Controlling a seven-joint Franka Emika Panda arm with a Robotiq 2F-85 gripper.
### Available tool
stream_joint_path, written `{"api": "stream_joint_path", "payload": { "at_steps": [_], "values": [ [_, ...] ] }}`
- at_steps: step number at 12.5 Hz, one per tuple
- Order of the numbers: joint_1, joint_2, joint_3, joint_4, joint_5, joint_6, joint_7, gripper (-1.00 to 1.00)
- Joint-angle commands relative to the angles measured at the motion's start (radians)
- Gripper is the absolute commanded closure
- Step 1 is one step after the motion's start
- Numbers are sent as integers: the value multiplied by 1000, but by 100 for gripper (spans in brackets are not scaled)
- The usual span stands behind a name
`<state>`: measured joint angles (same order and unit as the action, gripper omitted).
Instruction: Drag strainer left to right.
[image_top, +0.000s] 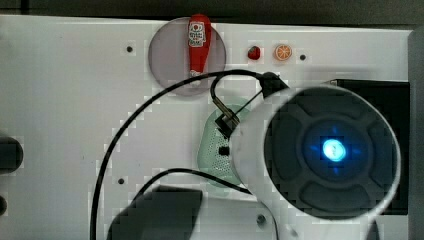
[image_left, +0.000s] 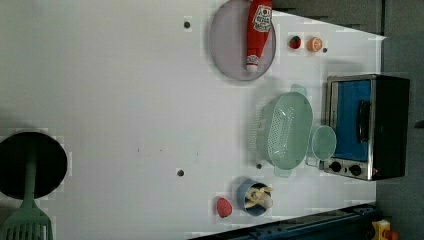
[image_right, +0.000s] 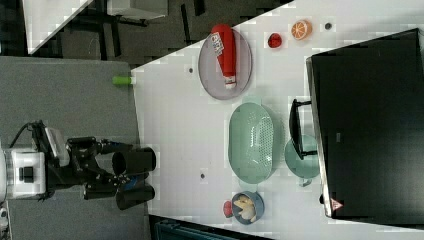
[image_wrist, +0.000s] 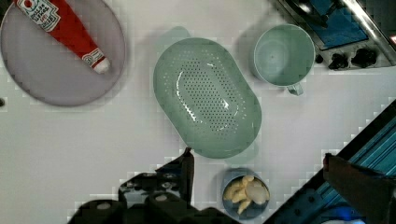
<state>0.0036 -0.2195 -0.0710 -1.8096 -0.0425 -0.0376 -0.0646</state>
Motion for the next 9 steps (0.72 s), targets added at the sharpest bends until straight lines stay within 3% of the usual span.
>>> {"api": "stream_joint_path", "payload": {
  "at_steps": [1, 9],
  "values": [
    [9, 9, -14, -6, -20, 6, -48, -100],
    [9, 33, -14, -6, -20, 6, -48, -100]
  ]
}}
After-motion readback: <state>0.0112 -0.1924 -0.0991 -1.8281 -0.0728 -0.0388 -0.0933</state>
